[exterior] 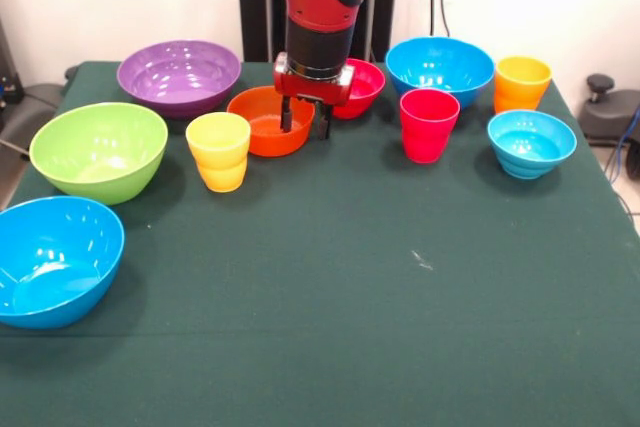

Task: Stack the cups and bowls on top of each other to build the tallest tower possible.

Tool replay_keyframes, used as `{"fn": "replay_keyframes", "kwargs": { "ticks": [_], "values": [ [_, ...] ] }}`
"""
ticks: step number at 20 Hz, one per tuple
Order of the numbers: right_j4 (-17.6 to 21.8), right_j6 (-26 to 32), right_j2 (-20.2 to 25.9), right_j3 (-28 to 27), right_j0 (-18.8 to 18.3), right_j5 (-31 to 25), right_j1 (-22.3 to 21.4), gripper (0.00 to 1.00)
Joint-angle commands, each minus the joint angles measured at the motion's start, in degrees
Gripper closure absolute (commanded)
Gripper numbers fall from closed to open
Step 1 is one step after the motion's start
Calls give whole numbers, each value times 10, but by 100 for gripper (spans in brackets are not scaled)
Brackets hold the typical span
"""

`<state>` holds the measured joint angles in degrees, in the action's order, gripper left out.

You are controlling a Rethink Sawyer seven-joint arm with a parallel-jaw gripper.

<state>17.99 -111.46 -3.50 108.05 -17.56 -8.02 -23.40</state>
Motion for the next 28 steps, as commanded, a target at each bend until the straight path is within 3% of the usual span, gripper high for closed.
{"fn": "replay_keyframes", "kwargs": {
  "ticks": [1, 7, 14, 28],
  "values": [
    [12, -59, 55, -24, -4, 70, 48, 0],
    [6, -62, 63, -16, -9, 68, 38, 0],
    [-23, -62, 126, -28, -30, 40, 18, 0],
    [-41, -84, 137, -33, -18, 54, 20, 0]
  ]
}}
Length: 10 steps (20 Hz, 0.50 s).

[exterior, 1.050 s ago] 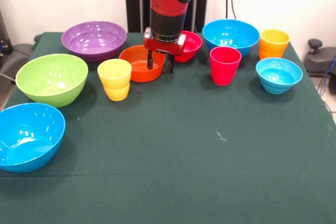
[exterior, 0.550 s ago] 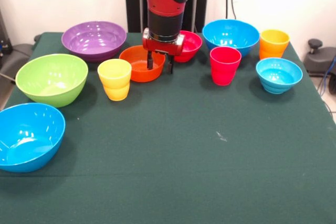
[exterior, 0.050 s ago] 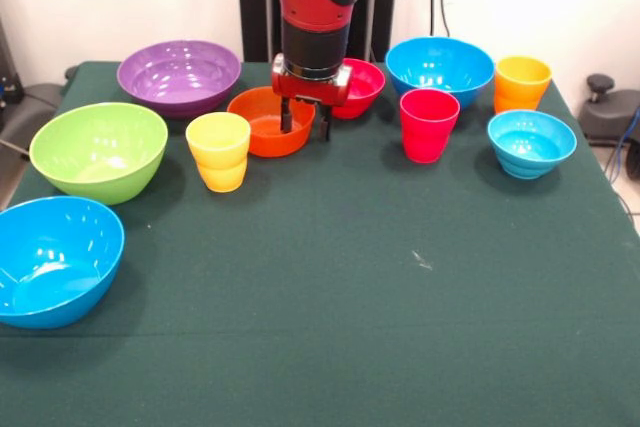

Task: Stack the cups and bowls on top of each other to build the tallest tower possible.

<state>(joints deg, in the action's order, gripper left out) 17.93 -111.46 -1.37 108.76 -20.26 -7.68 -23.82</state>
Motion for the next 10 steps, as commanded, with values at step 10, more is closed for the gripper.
{"fn": "replay_keyframes", "kwargs": {
  "ticks": [10],
  "values": [
    [-67, -72, 137, -62, 8, 9, 10, 0]
  ]
}}
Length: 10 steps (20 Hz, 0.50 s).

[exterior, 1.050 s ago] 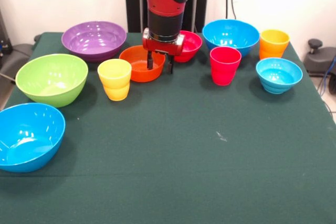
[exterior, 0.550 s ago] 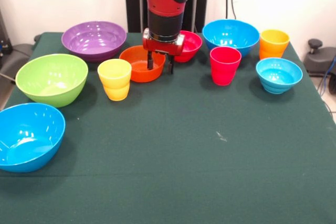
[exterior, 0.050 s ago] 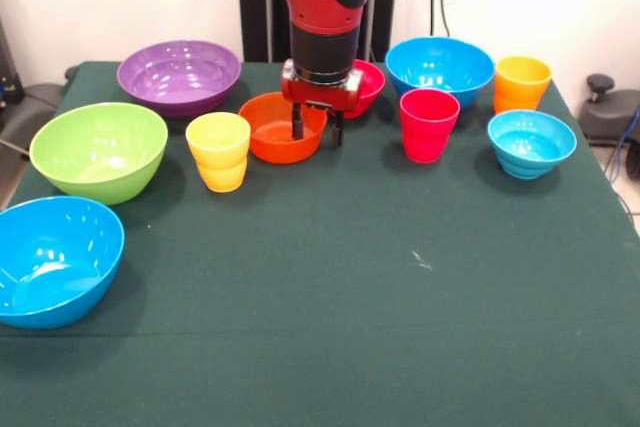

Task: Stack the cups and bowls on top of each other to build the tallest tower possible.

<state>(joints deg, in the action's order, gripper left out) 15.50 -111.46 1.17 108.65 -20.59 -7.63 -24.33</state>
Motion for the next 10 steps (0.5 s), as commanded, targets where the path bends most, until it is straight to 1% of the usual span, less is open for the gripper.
{"fn": "replay_keyframes", "kwargs": {
  "ticks": [1, 10],
  "values": [
    [-46, -72, 111, -64, 13, 6, 14, 0],
    [-57, -73, 112, -81, 20, 28, 31, 0]
  ]
}}
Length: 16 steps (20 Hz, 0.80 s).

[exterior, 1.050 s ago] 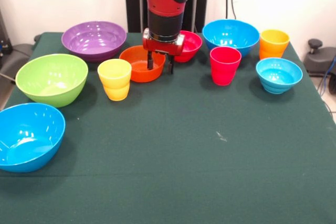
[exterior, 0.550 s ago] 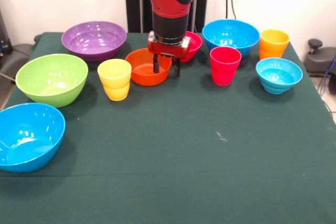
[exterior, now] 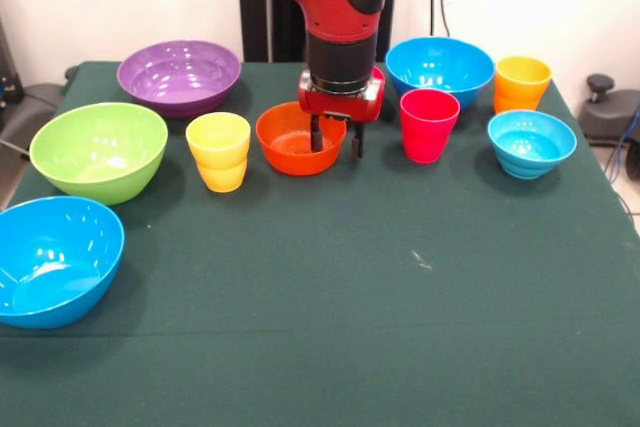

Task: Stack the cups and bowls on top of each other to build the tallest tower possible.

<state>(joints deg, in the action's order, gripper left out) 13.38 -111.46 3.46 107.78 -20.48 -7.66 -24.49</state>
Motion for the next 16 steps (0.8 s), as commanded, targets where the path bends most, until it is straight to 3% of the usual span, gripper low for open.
{"fn": "replay_keyframes", "kwargs": {
  "ticks": [1, 16],
  "values": [
    [-37, -72, 90, -75, 19, 29, 35, 0],
    [-62, -66, 85, -140, 43, 6, 63, 0]
  ]
}}
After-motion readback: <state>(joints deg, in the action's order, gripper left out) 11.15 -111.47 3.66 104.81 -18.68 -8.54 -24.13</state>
